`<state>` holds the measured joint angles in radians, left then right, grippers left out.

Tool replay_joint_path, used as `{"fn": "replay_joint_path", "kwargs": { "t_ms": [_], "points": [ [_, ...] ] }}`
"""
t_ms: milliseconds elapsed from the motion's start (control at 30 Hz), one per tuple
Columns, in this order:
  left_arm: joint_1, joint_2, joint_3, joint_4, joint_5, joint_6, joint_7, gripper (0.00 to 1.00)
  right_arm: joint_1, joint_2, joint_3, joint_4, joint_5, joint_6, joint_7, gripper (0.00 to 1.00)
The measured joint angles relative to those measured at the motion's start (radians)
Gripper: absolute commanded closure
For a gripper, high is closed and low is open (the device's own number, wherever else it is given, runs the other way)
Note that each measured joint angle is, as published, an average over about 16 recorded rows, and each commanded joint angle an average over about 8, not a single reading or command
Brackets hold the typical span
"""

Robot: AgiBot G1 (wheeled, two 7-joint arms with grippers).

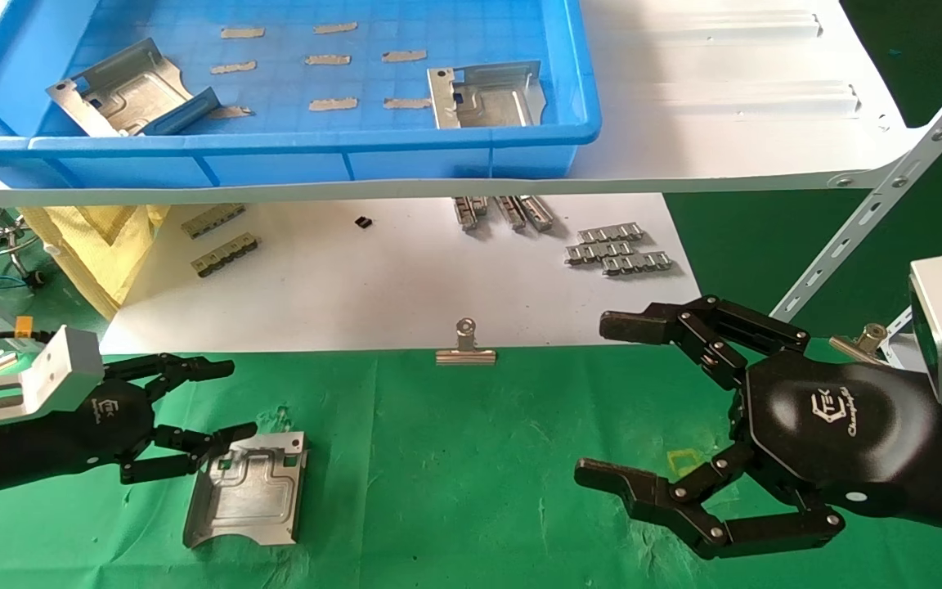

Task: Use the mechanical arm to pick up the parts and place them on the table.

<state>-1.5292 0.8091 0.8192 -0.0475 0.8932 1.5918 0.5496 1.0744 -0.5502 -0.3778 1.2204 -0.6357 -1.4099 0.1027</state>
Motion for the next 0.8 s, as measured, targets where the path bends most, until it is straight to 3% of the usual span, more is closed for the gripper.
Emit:
{"fn": "replay_joint_path", "kwargs": {
  "t_ms": [333,800],
  "points": [
    [0.031,-0.014,-0.036,-0.083,-0.012,-0.007,-0.047,0.00,0.000,0.000,0.000,0.000,0.000,0.000,0.000,0.00],
    [0.132,-0.057,-0.156,-0.357,-0.048,-0.029,-0.211,0.00,0.000,0.000,0.000,0.000,0.000,0.000,0.000,0.00]
  ]
}}
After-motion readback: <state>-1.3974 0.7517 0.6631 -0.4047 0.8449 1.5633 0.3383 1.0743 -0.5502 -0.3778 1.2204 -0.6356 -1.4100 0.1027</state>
